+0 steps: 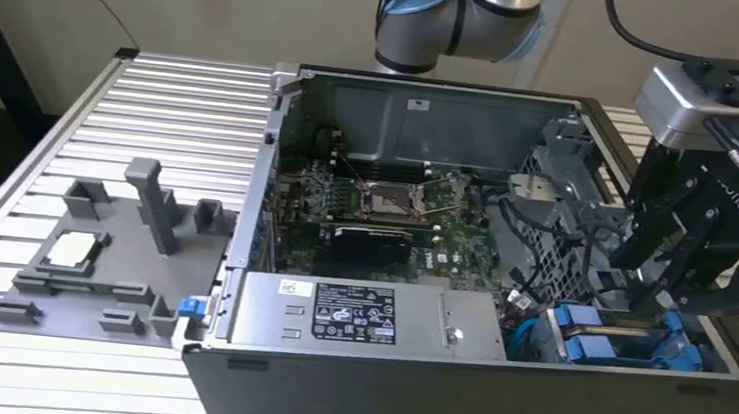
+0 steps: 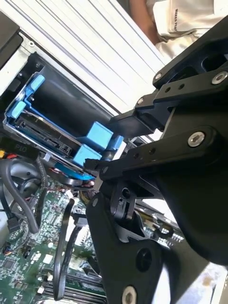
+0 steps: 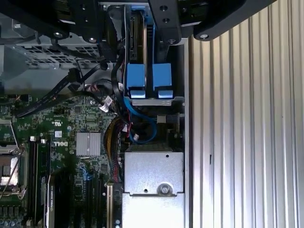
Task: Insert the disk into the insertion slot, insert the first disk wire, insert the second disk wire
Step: 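Insert the first disk wire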
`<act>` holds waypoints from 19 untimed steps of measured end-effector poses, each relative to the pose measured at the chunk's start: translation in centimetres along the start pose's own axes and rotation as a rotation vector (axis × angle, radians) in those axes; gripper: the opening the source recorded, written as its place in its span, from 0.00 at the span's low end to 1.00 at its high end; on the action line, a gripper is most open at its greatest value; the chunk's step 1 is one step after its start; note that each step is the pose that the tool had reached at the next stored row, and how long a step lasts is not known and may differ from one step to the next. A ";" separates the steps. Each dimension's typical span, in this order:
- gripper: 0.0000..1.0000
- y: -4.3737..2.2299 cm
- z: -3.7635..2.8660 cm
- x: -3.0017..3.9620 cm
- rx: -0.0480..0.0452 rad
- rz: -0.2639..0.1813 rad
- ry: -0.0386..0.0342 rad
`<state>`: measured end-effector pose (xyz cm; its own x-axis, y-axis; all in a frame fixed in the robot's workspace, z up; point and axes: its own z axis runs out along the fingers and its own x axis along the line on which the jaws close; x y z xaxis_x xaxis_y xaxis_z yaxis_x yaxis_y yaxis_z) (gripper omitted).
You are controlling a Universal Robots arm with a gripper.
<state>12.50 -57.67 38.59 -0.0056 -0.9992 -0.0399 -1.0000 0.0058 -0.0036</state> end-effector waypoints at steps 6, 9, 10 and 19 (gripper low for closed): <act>0.47 0.06 0.00 0.00 0.0682 -0.002 -0.0774; 0.47 0.05 0.00 0.00 0.0737 0.000 -0.1312; 0.47 -0.01 0.01 0.00 0.0737 0.000 -0.1388; 0.47 -2.29 0.02 0.00 0.0683 0.000 -0.1476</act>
<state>14.79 -57.68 38.57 0.0004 -0.9825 -0.1863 -0.9974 0.0132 -0.0714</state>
